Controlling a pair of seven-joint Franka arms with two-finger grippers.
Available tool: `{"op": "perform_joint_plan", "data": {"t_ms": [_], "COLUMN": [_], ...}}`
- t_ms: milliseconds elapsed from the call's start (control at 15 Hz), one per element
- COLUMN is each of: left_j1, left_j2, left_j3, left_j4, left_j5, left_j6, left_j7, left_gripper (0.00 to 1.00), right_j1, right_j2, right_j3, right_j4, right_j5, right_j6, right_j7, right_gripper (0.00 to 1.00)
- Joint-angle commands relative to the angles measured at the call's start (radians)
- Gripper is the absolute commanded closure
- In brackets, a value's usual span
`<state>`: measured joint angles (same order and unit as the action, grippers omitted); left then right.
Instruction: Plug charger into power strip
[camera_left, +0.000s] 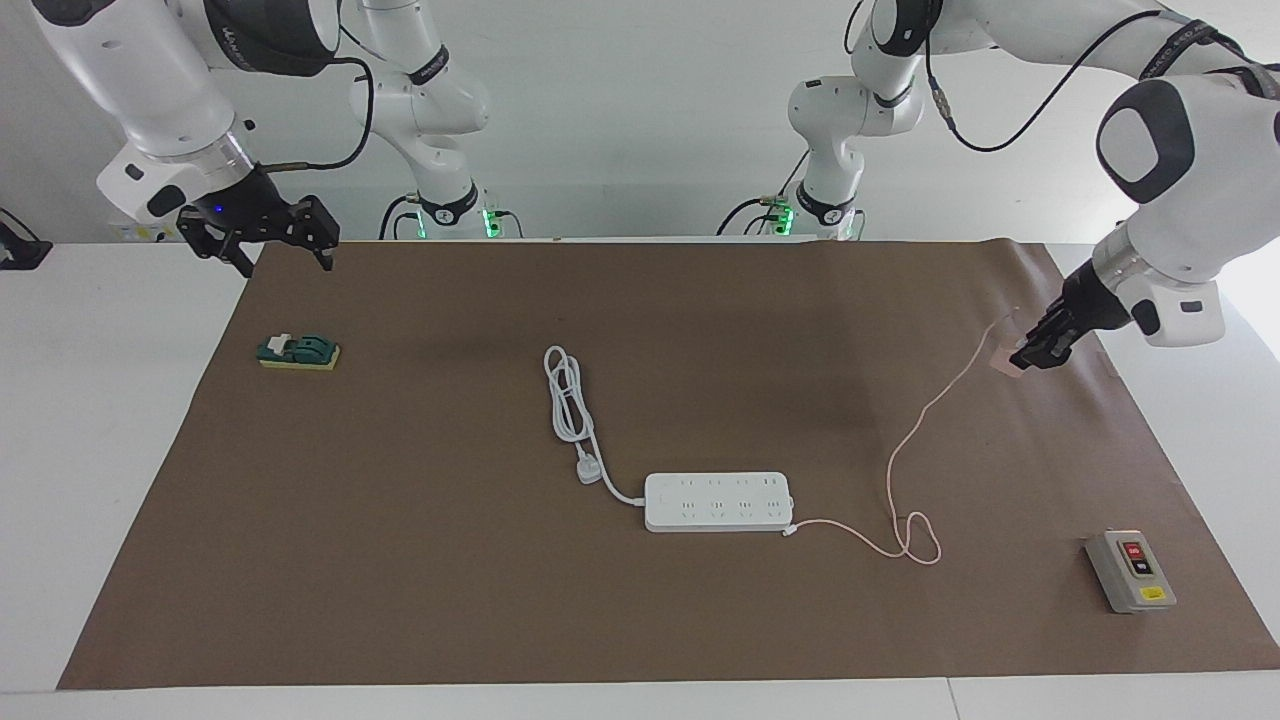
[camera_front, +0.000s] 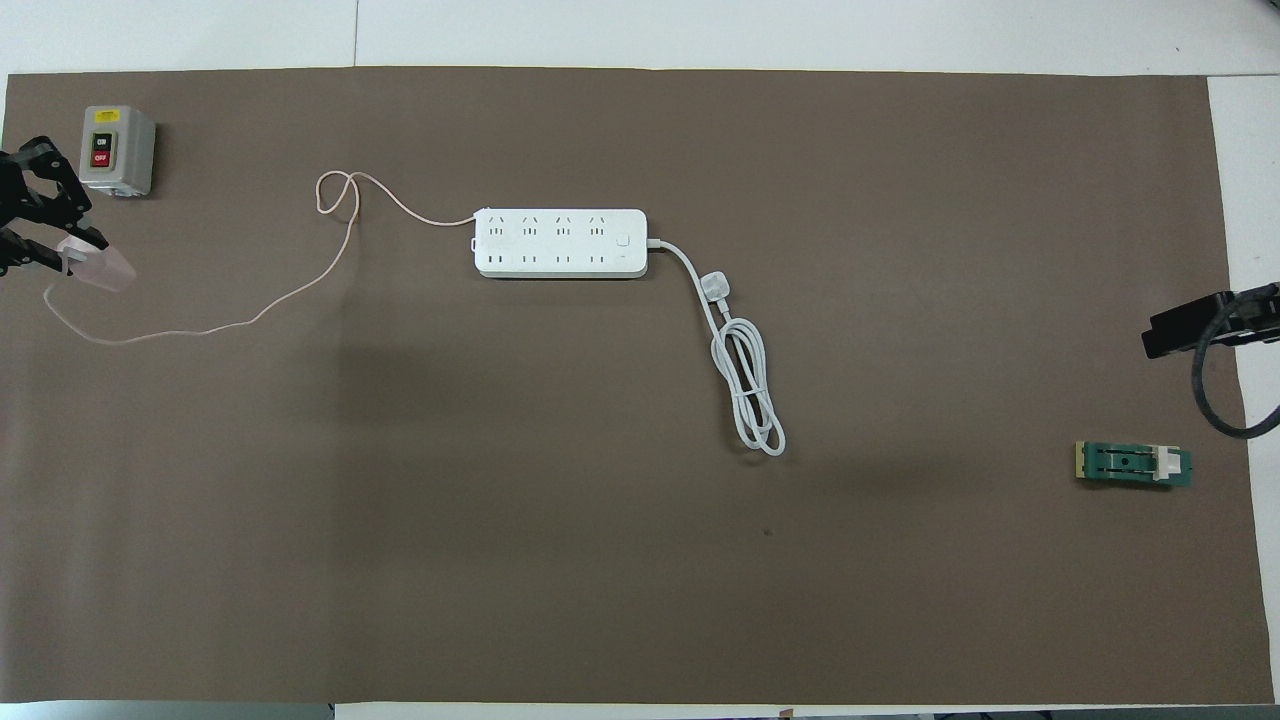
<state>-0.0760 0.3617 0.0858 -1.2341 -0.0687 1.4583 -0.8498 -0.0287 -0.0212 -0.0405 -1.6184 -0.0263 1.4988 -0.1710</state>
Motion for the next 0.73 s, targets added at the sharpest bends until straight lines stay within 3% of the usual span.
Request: {"op": "perform_joint_plan", "data": {"t_ms": [0, 266, 399, 665], "left_j1": [-0.034, -0.099, -0.105, -0.146], "left_j2": [0.033, 0.094, 0.105, 0.120], "left_j3": [0.002, 0.002, 0.003, 0.003], "left_j4": [0.021, 0.021, 0.021, 0.016], "left_j5": [-0.011, -0.059, -0.126, -0.143], "left_j6": [0.053, 0.117, 0.170, 0.250], "left_j7": [-0.158, -0.308, -0.391, -0.544], "left_gripper": [1.00, 1.00, 1.00, 1.00], "right_j1": [-0.013, -0.013, -0.013, -0.014], "right_j2": [-0.014, -0.014, -0.014, -0.014], "right_j3": [0.011, 0.013, 0.013, 0.013], "right_j4": [-0.015, -0.015, -0.015, -0.015], "right_j5": [-0.017, -0.017, -0.015, -0.014], "right_j6": [0.006, 0.006, 0.005, 0.004], "right_j7": [-0.010, -0.010, -0.010, -0.008], "right_gripper": [0.00, 0.00, 0.00, 0.00]}}
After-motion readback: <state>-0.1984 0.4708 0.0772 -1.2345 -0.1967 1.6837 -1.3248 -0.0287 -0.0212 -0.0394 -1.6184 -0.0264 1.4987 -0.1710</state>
